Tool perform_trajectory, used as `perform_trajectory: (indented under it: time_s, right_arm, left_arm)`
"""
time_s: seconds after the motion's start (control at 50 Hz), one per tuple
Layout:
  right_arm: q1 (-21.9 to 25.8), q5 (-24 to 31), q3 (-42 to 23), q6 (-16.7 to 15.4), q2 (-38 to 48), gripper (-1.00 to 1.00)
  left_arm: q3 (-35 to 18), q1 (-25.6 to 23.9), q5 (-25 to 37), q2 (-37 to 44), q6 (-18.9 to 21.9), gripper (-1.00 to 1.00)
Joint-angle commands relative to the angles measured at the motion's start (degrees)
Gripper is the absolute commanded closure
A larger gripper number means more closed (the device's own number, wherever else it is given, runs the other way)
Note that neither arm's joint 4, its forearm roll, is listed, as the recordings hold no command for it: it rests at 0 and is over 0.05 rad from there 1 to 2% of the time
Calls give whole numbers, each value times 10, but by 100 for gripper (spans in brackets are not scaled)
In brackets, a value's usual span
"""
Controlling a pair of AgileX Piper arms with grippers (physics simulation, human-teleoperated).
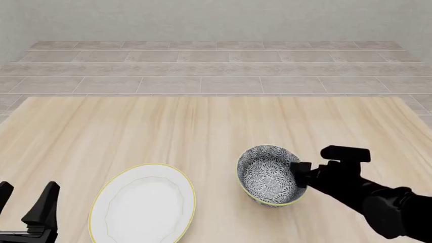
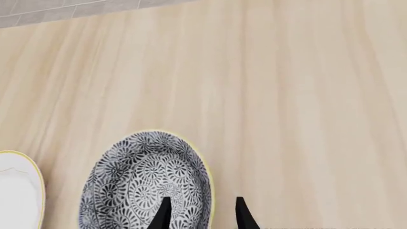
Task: Put the bowl on the plate.
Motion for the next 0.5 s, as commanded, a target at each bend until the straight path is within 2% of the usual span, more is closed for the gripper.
perform_trajectory:
  time_s: [0.02,0.5]
  right_arm:
    - [0,-16,9,7,10,-100]
    - [3,-64,29,28,41,-100]
  left_arm:
    - [0,0,0,0,0,-100]
    - [0,0,0,0,0,-100]
